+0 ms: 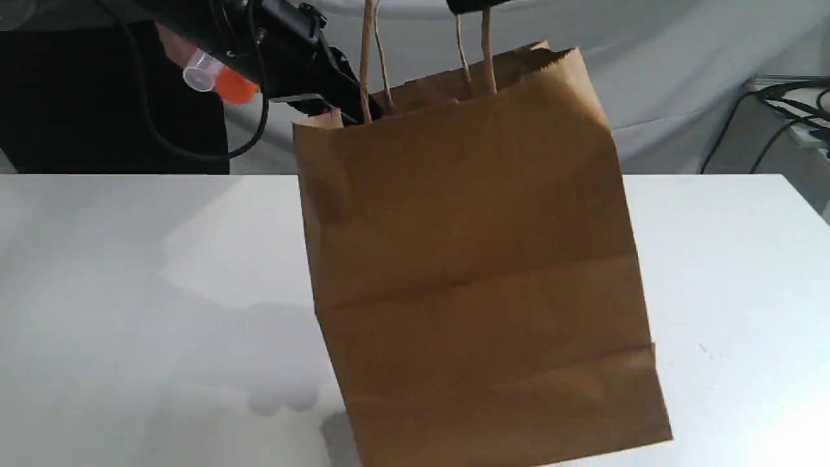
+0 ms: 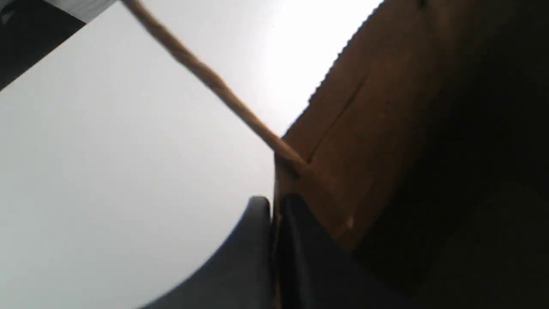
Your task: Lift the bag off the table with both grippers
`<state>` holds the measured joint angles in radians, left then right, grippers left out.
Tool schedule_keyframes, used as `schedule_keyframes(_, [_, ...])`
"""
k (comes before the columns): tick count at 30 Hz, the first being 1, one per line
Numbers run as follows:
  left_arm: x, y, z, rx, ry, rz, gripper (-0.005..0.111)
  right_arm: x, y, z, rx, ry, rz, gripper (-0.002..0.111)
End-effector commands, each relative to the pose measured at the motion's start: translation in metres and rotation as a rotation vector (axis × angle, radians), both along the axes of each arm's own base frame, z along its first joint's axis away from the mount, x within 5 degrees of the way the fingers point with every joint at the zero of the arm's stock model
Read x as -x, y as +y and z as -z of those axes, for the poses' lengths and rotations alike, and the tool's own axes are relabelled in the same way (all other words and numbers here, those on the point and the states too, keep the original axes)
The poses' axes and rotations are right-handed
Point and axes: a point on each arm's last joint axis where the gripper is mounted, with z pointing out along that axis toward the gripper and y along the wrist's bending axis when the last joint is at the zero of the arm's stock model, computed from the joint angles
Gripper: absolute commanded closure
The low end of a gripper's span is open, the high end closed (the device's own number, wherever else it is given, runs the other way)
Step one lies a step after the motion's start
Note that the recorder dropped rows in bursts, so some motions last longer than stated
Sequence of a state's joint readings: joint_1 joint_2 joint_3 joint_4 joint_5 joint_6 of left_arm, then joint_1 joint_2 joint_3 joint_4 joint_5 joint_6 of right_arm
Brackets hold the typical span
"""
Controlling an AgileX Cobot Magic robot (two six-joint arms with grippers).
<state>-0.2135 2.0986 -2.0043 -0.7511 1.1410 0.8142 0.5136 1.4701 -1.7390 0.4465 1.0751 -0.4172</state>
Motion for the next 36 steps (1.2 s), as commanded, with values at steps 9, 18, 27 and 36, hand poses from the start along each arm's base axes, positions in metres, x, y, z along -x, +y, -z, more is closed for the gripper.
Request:
schedule_keyframes(9, [-0.007,0.032,0.000,0.038,0.083,-0.104,0.107,-0.025,0.022,-0.007,-0.048,0.094,-0.059,0.108])
schedule_keyframes(18, [-0.009,0.033,0.005,0.016,0.098,-0.125,0.107,-0.024,0.023,-0.015,-0.066,0.080,-0.074,0.108])
schedule_keyframes(27, [-0.009,0.033,0.005,0.022,0.102,-0.123,0.107,-0.023,0.023,-0.015,-0.064,0.083,-0.076,0.108])
schedule_keyframes(36, [-0.008,0.033,-0.008,0.020,0.049,-0.095,0.107,-0.026,0.021,-0.015,-0.008,-0.016,-0.107,0.108])
